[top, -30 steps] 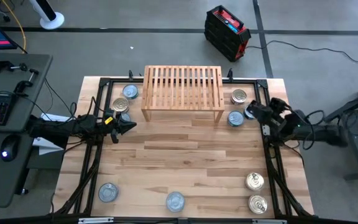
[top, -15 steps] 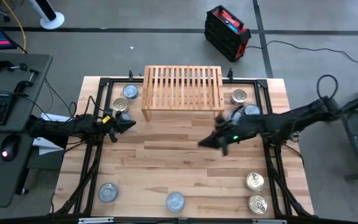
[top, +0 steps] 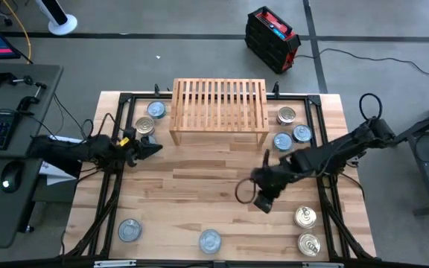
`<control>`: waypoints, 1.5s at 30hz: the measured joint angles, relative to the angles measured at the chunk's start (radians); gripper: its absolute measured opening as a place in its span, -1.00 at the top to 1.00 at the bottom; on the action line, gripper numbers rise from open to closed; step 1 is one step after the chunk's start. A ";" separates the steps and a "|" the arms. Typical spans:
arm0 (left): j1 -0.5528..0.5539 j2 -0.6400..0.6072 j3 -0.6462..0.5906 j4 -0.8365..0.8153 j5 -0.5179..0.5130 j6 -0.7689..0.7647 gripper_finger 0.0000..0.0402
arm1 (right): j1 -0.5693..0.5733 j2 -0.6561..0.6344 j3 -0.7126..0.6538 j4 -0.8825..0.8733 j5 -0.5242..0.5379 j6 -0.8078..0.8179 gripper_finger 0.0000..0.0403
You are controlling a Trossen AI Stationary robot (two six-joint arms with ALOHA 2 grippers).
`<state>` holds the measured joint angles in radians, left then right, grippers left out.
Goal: Stack canned seafood by type on shelf
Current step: Put the blue-pink tuna can on the shelf
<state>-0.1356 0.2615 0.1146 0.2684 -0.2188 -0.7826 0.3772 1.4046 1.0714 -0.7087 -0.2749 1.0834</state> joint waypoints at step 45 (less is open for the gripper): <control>-0.048 1.101 0.651 -0.176 0.202 0.391 1.00 | -0.019 0.146 -0.368 0.609 0.275 0.369 1.00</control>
<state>-0.1837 1.3626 0.7659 0.0926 -0.0166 -0.3920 0.3578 1.5502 0.7037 -0.0995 0.0004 1.4525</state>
